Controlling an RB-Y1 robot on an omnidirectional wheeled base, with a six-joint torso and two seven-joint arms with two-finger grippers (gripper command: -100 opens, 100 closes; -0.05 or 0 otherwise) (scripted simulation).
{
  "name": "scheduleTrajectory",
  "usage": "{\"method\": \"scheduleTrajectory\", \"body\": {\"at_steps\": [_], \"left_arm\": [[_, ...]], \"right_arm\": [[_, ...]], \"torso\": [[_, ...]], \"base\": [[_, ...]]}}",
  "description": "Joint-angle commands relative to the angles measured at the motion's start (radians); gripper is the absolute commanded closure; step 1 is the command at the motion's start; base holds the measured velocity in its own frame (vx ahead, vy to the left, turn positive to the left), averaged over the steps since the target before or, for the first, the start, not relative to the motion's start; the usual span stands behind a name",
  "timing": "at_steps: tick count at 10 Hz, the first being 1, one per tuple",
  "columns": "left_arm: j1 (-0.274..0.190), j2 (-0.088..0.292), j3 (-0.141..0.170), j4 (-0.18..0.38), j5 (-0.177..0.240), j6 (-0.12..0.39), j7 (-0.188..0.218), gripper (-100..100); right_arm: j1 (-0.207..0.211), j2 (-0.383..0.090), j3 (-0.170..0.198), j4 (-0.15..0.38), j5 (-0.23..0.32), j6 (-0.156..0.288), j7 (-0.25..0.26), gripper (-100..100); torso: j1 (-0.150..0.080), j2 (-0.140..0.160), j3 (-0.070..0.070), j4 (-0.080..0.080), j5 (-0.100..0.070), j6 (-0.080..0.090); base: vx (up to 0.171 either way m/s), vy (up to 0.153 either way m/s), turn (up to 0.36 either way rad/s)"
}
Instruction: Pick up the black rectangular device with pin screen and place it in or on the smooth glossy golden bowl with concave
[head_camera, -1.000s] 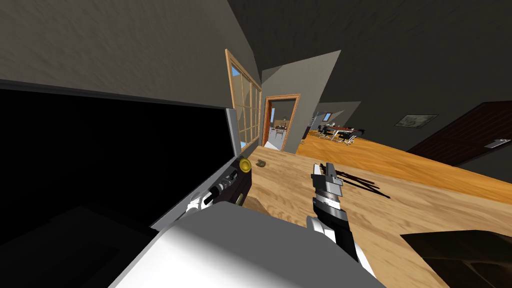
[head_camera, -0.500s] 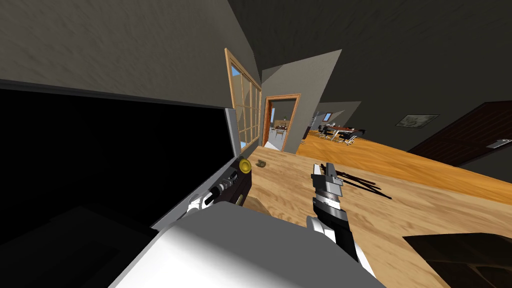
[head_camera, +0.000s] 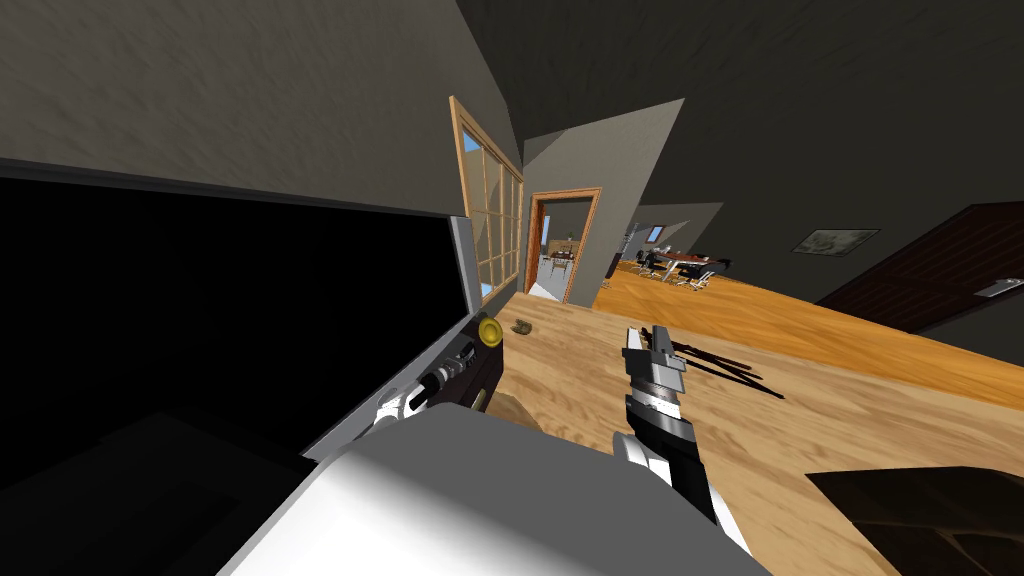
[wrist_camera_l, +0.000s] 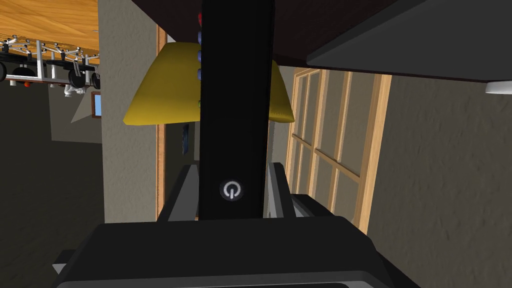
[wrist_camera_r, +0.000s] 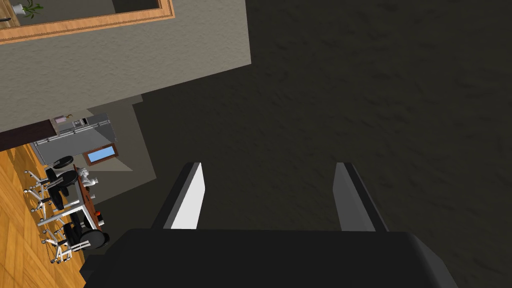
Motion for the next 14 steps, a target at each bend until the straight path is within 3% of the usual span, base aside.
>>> {"method": "scheduleTrajectory", "body": {"at_steps": [1, 10, 14], "left_arm": [[0.007, 0.024, 0.033, -0.016, 0.026, -0.005, -0.001, 100], [0.007, 0.024, 0.033, -0.016, 0.026, -0.005, -0.001, 100], [0.11, 0.039, 0.053, -0.05, 0.048, -0.062, -0.049, 100]], "right_arm": [[0.0, 0.0, 0.0, 0.0, 0.0, 0.0, 0.0, 0], [0.0, 0.0, 0.0, 0.0, 0.0, 0.0, 0.0, 0], [0.0, 0.0, 0.0, 0.0, 0.0, 0.0, 0.0, 0]], "torso": [[0.0, 0.0, 0.0, 0.0, 0.0, 0.0], [-0.001, 0.001, 0.001, 0.001, -0.001, 0.0], [-0.006, 0.003, 0.002, 0.001, -0.002, -0.001]], "base": [[0.004, -0.004, 0.013], [-0.001, 0.001, -0.004], [-0.008, -0.051, 0.016]]}}
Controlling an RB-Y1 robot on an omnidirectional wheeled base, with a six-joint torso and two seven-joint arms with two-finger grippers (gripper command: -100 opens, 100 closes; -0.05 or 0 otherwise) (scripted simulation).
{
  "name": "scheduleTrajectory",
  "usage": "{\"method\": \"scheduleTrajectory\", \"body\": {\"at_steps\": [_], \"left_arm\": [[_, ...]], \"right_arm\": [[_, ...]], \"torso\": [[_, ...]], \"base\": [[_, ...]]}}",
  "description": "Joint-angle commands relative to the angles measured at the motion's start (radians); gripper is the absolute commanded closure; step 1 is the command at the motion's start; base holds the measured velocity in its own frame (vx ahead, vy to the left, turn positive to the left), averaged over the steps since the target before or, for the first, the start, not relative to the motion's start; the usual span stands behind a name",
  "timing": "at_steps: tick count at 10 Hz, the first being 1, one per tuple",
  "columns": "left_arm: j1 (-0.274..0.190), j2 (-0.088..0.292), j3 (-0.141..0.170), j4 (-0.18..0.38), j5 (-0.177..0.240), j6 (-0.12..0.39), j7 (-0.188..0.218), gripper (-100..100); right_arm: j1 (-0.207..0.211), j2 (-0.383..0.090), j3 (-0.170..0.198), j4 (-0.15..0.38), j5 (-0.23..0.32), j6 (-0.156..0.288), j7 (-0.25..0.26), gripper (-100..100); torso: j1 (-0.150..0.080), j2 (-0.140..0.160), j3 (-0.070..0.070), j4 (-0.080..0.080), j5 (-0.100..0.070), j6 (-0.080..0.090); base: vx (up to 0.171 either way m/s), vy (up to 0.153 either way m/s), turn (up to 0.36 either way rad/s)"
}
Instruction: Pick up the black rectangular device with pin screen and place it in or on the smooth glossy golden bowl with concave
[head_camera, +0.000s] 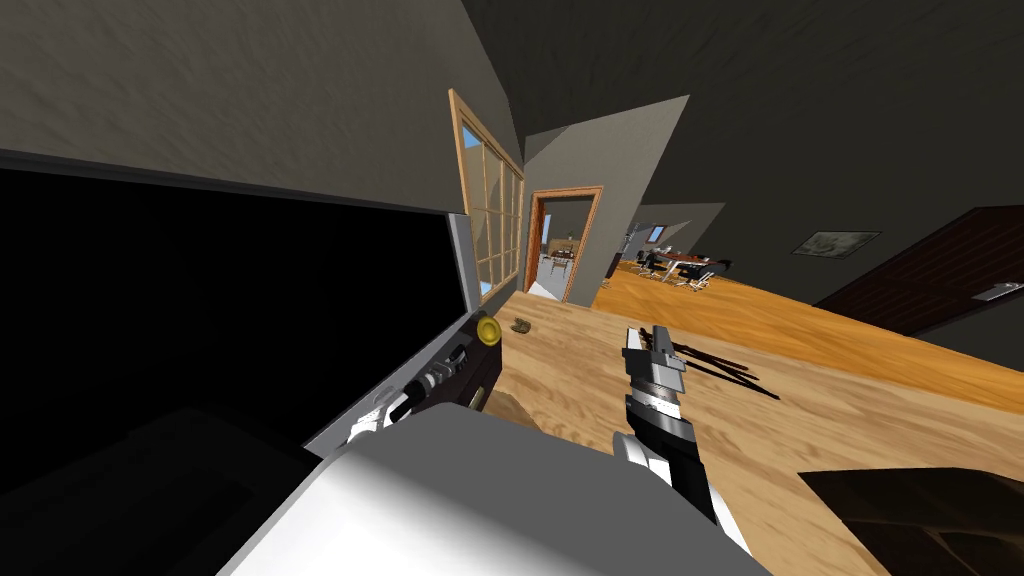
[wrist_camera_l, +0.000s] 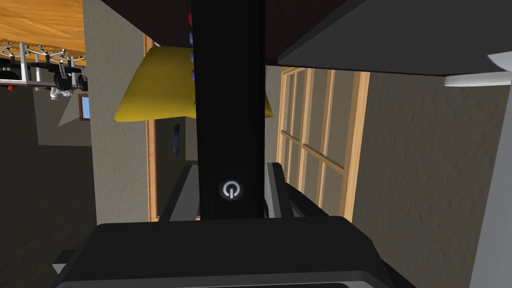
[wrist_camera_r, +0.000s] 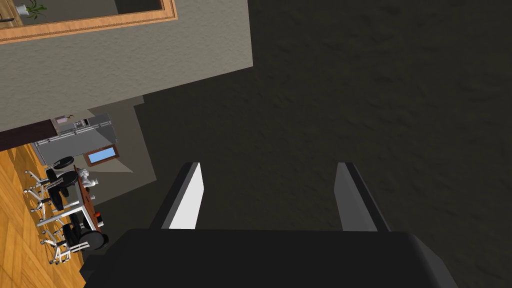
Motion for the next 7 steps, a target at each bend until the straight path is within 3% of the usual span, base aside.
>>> {"method": "scheduleTrajectory", "body": {"at_steps": [1, 7], "left_arm": [[0.022, -0.003, 0.007, 0.011, 0.008, -0.038, -0.028, 100], [0.145, -0.005, 0.02, -0.057, 0.022, -0.134, -0.098, 100]], "right_arm": [[0.0, 0.0, 0.0, 0.0, 0.0, 0.0, 0.0, 0], [0.0, 0.0, 0.0, 0.0, 0.0, 0.0, 0.0, 0]], "torso": [[0.0, 0.0, 0.0, 0.0, 0.0, 0.0], [0.004, -0.002, -0.001, 0.0, 0.002, 0.002]], "base": [[-0.032, -0.091, -0.001], [0.001, -0.045, -0.003]]}}
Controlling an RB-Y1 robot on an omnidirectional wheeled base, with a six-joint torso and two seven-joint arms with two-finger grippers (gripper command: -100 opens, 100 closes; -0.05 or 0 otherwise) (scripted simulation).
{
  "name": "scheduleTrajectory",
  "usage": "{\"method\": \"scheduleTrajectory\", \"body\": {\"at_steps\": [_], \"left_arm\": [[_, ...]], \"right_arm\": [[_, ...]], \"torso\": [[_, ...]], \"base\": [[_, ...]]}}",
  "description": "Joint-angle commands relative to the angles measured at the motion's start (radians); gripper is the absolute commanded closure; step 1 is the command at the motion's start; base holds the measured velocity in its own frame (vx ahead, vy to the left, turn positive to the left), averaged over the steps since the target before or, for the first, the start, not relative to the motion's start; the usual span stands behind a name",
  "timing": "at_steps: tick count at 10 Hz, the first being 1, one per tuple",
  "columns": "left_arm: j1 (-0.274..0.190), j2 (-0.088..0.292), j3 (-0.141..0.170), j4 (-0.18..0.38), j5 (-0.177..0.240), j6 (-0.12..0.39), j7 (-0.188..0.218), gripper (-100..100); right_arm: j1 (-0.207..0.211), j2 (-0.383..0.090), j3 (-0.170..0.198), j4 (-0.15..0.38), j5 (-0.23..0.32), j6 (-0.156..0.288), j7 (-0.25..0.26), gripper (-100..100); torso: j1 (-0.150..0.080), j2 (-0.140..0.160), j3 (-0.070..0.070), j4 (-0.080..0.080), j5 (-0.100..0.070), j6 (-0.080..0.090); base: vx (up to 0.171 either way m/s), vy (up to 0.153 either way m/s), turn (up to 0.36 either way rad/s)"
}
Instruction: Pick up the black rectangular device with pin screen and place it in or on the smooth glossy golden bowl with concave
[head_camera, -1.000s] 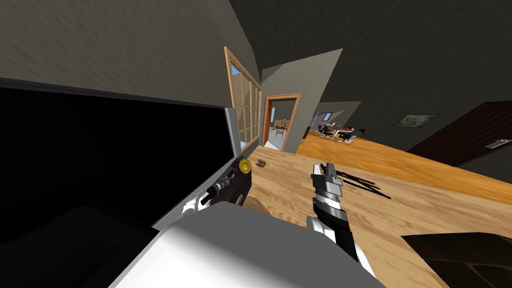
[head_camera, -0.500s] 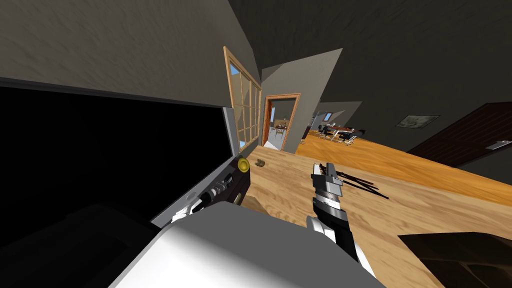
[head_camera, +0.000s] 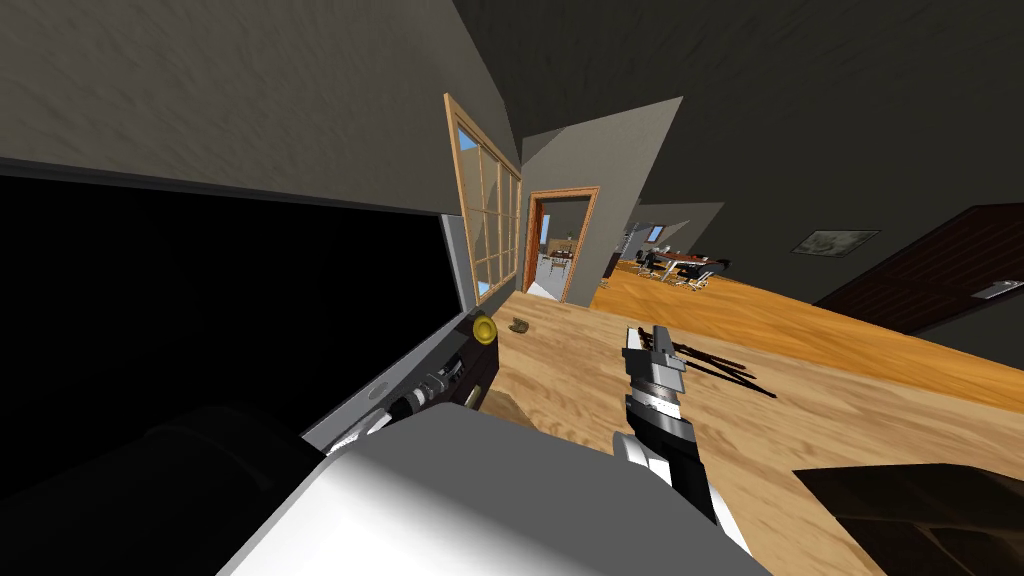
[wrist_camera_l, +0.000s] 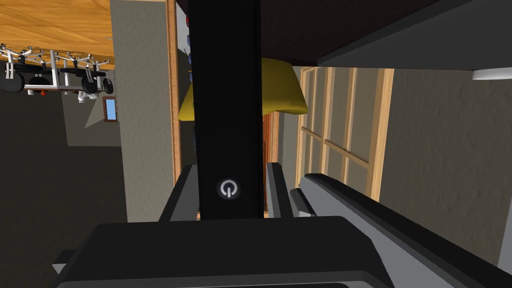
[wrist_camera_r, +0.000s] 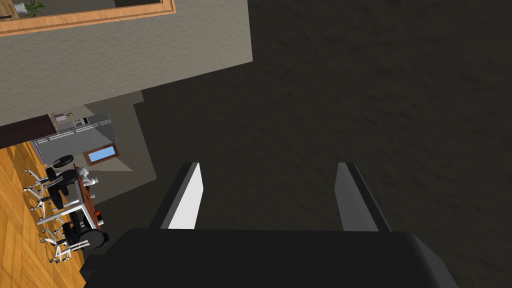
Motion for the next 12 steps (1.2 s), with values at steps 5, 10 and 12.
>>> {"method": "scheduleTrajectory", "body": {"at_steps": [5, 10, 12], "left_arm": [[0.024, -0.026, 0.032, -0.069, 0.005, -0.082, -0.05, 100], [-0.089, -0.059, 0.056, -0.06, 0.006, -0.071, -0.044, 100], [-0.134, -0.07, 0.065, -0.055, 0.004, -0.065, -0.043, 100]], "right_arm": [[0.0, 0.0, 0.0, 0.0, 0.0, 0.0, 0.0, 0], [0.0, 0.0, 0.0, 0.0, 0.0, 0.0, 0.0, 0], [0.0, 0.0, 0.0, 0.0, 0.0, 0.0, 0.0, 0]], "torso": [[-0.003, -0.001, 0.0, 0.001, -0.002, 0.002], [0.003, -0.007, -0.003, 0.001, -0.001, 0.002], [0.005, -0.008, -0.003, 0.001, -0.001, 0.003]], "base": [[0.015, -0.06, -0.03], [0.094, 0.011, -0.035], [0.082, 0.038, -0.014]]}}
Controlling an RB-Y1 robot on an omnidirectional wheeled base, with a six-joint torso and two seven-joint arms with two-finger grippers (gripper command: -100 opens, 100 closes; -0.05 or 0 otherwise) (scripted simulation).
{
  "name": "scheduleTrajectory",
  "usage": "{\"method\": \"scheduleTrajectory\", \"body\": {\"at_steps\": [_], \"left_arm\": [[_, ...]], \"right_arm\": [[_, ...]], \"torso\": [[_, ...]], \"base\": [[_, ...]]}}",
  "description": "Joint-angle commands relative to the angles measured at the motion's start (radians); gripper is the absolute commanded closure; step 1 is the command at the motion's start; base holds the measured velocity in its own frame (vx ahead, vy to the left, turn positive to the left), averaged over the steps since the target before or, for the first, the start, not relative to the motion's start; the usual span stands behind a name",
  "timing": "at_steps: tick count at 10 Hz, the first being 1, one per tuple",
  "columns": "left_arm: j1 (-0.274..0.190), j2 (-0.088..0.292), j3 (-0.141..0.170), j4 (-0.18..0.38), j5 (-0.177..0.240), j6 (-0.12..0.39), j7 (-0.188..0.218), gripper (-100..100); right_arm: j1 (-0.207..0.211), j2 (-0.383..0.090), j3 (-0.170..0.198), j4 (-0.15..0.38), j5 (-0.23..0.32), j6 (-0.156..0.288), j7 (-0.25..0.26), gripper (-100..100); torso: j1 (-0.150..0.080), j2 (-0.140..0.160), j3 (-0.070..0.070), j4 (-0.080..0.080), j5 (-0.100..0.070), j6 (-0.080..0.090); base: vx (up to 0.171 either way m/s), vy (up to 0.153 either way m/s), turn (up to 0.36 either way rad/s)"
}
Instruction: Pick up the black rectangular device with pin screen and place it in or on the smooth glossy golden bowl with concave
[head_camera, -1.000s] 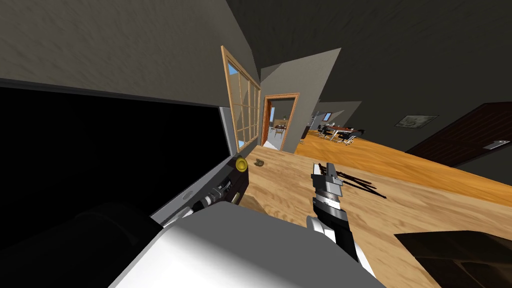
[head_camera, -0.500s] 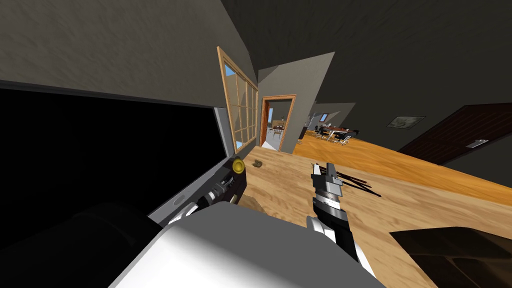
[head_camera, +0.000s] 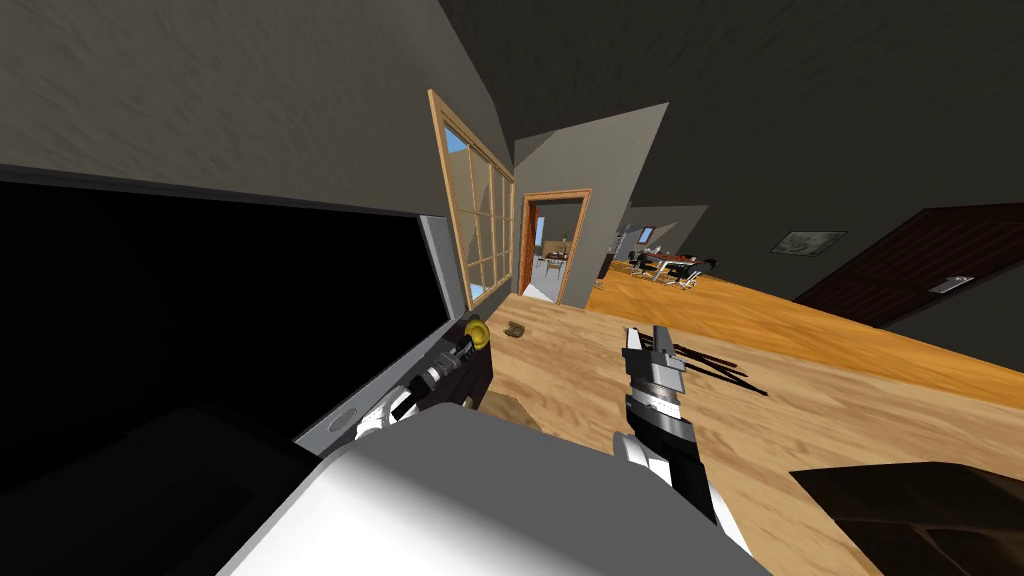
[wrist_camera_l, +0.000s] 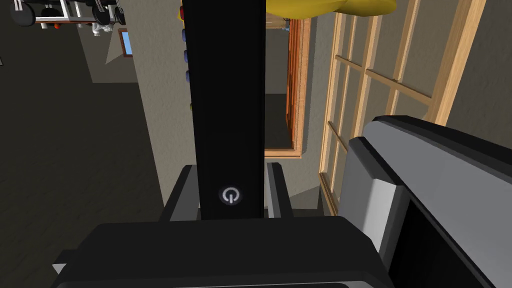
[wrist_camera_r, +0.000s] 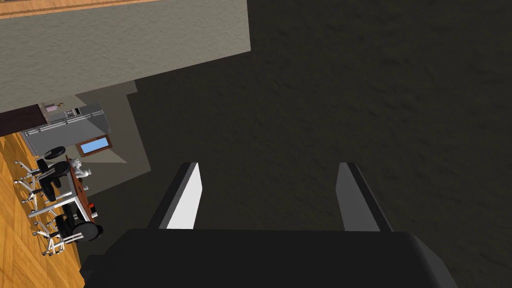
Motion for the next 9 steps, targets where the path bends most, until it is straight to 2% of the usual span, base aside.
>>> {"method": "scheduleTrajectory", "body": {"at_steps": [1, 3, 5, 6, 7, 8, 9], "left_arm": [[-0.046, -0.017, 0.01, -0.015, -0.005, 0.018, 0.005, 100], [-0.083, -0.025, 0.018, -0.009, -0.008, 0.024, 0.006, 100], [-0.122, -0.032, 0.027, -0.003, -0.012, 0.032, 0.006, 100], [-0.132, -0.033, 0.03, -0.001, -0.014, 0.034, 0.007, 100], [-0.12, -0.036, 0.023, -0.014, -0.015, 0.038, 0.007, 100], [-0.124, -0.036, 0.023, -0.015, -0.015, 0.041, 0.008, -100], [-0.124, -0.036, 0.023, -0.015, -0.015, 0.041, 0.008, -100]], "right_arm": [[0.0, 0.0, 0.0, 0.0, 0.0, 0.0, 0.0, 0], [0.0, 0.0, 0.0, 0.0, 0.0, 0.0, 0.0, 0], [0.0, 0.0, 0.0, 0.0, 0.0, 0.0, 0.0, 0], [0.0, 0.0, 0.0, 0.0, 0.0, 0.0, 0.0, 0], [0.0, 0.0, 0.0, 0.0, 0.0, 0.0, 0.0, 0], [0.0, 0.0, 0.0, 0.0, 0.0, 0.0, 0.0, 0], [0.0, 0.0, 0.0, 0.0, 0.0, 0.0, 0.0, 0]], "torso": [[0.0, 0.0, 0.0, 0.0, 0.0, 0.0], [0.003, -0.007, -0.004, -0.001, 0.001, 0.001], [0.002, -0.002, -0.001, 0.0, 0.001, -0.001], [0.002, -0.001, 0.0, 0.001, 0.0, -0.001], [0.002, -0.001, 0.0, 0.001, 0.0, -0.002], [0.0, 0.002, 0.001, 0.001, 0.0, -0.002], [-0.002, 0.005, 0.003, 0.001, -0.001, -0.002]], "base": [[0.15, 0.093, -0.019], [0.136, 0.073, -0.032], [0.072, 0.061, -0.005], [0.085, 0.064, -0.001], [0.036, 0.027, -0.012], [0.009, 0.006, -0.001], [0.0, 0.0, 0.0]]}}
